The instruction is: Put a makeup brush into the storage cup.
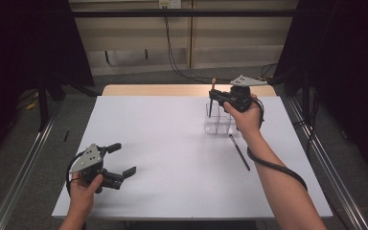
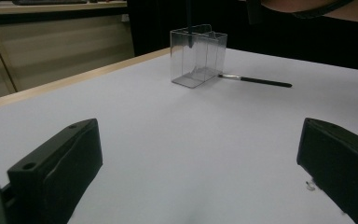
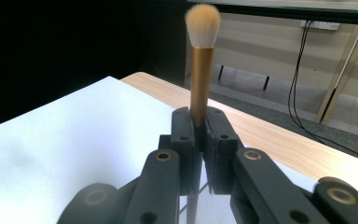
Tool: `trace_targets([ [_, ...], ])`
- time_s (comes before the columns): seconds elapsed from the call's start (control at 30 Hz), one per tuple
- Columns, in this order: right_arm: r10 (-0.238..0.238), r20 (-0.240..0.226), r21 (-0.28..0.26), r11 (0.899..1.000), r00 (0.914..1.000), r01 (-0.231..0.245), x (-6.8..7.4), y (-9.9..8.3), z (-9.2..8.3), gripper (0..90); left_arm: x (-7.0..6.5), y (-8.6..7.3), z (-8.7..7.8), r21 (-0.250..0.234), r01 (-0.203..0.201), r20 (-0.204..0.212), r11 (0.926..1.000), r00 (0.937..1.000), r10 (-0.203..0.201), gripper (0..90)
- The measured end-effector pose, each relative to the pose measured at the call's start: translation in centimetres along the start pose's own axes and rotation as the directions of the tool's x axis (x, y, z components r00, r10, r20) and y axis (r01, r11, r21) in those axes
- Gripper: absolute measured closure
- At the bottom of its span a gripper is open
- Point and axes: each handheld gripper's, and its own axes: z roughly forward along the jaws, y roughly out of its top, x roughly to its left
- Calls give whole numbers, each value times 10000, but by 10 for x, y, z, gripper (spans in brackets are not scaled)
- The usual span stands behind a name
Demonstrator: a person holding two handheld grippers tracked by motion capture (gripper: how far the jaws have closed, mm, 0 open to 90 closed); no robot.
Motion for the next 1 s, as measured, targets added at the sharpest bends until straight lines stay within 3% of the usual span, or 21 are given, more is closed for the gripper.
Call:
trace_targets([
  [1.0,27,-199,199,9998,9998,-24,2,-7,3,835,1,0,0,37,26,-20,10000,10000,-26,0],
])
